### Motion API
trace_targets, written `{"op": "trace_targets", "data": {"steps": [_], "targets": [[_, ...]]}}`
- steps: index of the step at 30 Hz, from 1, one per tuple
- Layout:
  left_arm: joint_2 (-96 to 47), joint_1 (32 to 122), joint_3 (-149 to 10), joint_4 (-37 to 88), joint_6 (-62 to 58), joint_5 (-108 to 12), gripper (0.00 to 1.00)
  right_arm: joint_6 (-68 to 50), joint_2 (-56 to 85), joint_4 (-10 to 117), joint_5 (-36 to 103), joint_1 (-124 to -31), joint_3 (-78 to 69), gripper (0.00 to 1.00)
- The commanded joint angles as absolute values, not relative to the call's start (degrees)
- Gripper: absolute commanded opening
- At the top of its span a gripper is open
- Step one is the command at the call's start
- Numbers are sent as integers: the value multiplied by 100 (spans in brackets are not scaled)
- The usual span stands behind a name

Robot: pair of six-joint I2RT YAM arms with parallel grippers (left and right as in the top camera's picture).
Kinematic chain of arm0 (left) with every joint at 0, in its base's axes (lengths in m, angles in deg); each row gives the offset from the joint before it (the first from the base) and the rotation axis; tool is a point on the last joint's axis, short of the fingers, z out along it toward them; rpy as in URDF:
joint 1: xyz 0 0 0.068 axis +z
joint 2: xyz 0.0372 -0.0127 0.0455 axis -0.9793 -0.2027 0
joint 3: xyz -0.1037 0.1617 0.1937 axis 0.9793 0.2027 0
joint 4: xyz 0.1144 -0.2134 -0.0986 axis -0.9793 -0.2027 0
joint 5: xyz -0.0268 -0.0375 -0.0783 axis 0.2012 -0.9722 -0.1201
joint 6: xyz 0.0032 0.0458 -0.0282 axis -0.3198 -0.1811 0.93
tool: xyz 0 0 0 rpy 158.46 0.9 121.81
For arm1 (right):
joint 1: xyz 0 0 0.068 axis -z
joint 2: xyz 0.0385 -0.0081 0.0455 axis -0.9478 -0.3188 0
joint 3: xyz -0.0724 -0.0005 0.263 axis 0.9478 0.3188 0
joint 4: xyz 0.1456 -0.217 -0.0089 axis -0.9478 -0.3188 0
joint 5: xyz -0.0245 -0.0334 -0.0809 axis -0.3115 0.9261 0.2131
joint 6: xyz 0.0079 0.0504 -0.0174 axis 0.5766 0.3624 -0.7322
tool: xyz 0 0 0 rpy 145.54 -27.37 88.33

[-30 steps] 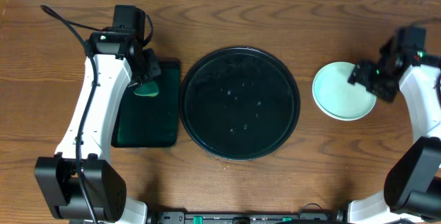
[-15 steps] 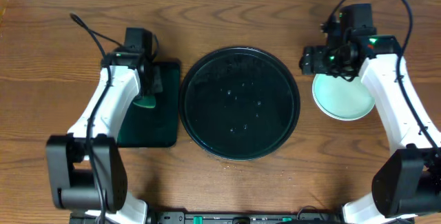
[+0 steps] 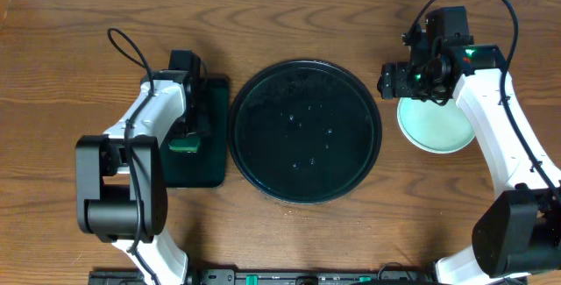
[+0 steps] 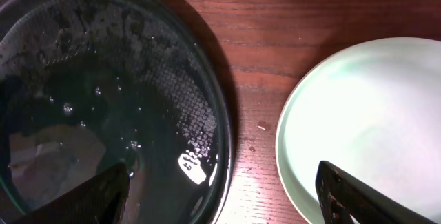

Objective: Clean dirty plates on tray and stack at the side

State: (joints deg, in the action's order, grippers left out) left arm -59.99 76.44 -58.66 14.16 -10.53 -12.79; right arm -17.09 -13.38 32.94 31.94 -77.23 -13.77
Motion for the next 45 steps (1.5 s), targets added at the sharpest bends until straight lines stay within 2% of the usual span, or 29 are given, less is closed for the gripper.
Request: {"op": "trace_targets", "data": {"steps": [1, 5, 11, 15, 16, 17, 33, 41, 45], "targets": [[-5322, 7668, -6438, 863, -1029, -1207, 74, -1768, -1194, 3277, 3179, -7774, -1478, 84], [-4495, 7668, -6744, 308, -1031, -1205, 74, -1771, -958, 3262, 3179, -7774, -1652, 84], [-3431, 7668, -6742, 251, -1029, -1205, 74, -1939, -407, 3001, 3222, -7774, -1974, 88], [-3042, 7668, -6742, 251, -1029, -1205, 75, -2052, 135, 2824, 3231, -7771, -2157, 86], [-2992, 7668, -6742, 251, -1029, -1205, 75, -2050, 279, 2763, 3240, -7771, -2188, 86], [-2948, 7668, -6742, 251, -1029, -1205, 75, -2050, 472, 2700, 3240, -7771, -2203, 99], [-2933, 7668, -6742, 251, -1029, -1205, 75, -2050, 3053, 2101, 3474, -7774, -2201, 99], [-2933, 7668, -6742, 251, -1029, -1205, 75, -2050, 3114, 2630, 3670, -7774, -2044, 99], [-2933, 7668, -6742, 251, -1029, -1205, 75, -2048, 3088, 3467, 3675, -7761, -1451, 99]]}}
